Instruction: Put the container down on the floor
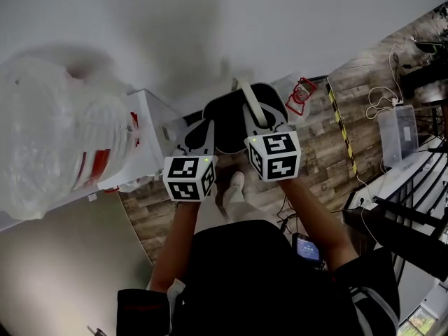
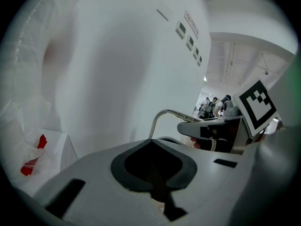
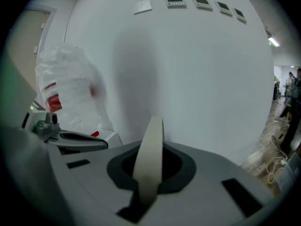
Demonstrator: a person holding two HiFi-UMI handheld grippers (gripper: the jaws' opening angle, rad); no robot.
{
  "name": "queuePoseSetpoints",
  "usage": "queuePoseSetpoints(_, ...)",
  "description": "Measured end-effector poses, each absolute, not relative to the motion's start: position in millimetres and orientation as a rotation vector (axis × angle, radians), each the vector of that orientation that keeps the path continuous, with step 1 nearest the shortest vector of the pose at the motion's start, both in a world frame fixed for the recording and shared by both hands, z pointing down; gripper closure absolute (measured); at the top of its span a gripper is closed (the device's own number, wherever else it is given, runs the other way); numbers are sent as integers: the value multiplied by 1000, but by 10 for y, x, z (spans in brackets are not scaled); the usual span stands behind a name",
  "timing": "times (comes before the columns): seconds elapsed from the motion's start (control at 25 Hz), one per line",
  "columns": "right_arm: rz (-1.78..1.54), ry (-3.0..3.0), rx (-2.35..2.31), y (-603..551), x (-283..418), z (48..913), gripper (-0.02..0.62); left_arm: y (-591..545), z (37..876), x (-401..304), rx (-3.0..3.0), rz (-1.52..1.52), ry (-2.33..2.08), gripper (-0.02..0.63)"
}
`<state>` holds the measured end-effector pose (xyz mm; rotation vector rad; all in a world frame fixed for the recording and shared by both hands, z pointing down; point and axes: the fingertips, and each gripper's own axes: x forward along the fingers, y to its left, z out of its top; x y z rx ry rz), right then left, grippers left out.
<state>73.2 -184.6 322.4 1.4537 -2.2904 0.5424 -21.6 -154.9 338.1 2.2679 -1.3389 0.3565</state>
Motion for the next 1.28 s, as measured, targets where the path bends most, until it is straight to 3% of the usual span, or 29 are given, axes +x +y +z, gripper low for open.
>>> queuePoseSetpoints(0.68,676,-2122,1400,-1818,503,4282,563,-1596,4360,-644,2129,400,-1299,591)
queuePoseSetpoints(1.28,789,-1985,1381,-1600,561,5284,563,-1236,5348,-468,2024,439,-1168,591)
